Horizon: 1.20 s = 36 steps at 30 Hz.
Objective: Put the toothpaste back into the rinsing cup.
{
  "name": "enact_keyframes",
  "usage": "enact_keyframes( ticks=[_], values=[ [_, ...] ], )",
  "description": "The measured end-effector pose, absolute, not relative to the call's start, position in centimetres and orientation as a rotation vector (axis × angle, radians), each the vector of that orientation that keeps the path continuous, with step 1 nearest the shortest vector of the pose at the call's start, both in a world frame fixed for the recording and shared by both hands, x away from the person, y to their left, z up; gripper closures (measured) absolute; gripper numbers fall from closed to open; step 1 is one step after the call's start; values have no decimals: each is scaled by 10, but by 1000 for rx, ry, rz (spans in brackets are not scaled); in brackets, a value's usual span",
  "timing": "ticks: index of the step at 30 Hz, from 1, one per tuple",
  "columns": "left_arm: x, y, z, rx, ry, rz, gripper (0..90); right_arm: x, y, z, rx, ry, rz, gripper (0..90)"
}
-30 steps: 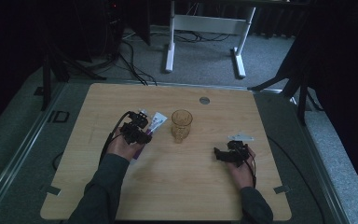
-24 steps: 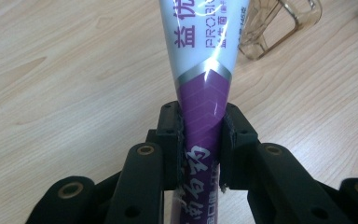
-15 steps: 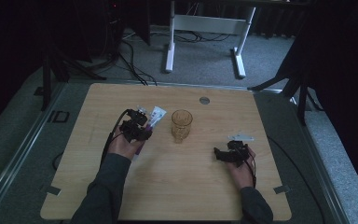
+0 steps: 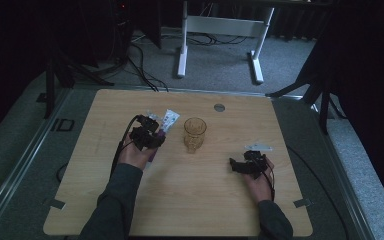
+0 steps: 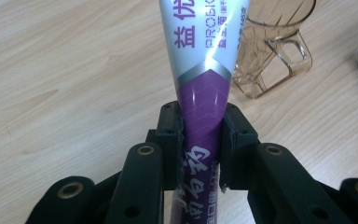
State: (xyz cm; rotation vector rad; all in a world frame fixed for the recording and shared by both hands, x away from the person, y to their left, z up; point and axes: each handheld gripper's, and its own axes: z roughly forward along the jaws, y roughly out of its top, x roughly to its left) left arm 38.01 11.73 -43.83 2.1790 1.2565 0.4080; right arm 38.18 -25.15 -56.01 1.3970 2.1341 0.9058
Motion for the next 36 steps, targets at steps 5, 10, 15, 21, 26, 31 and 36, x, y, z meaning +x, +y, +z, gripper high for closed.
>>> enact_keyframes(
  ticks=[5, 10, 15, 21, 26, 31, 36],
  values=[
    [382, 118, -438, 2160, 1253, 416, 727, 382, -252, -560, 1396, 2134, 906, 146],
    [383, 119, -437, 2119, 1248, 436, 727, 382, -251, -560, 1397, 2134, 906, 146],
    [384, 118, -437, 2090, 1237, 447, 727, 382, -251, -560, 1397, 2134, 906, 146],
    [386, 116, -438, 2073, 1239, 455, 727, 382, -252, -560, 1397, 2134, 906, 146],
    [387, 113, -438, 2063, 1230, 472, 727, 382, -252, -560, 1397, 2134, 906, 146],
    [389, 111, -438, 2058, 1223, 470, 726, 382, -252, -560, 1396, 2134, 905, 146],
    [390, 110, -439, 2025, 1230, 478, 726, 382, -252, -560, 1396, 2134, 906, 146]
  ],
)
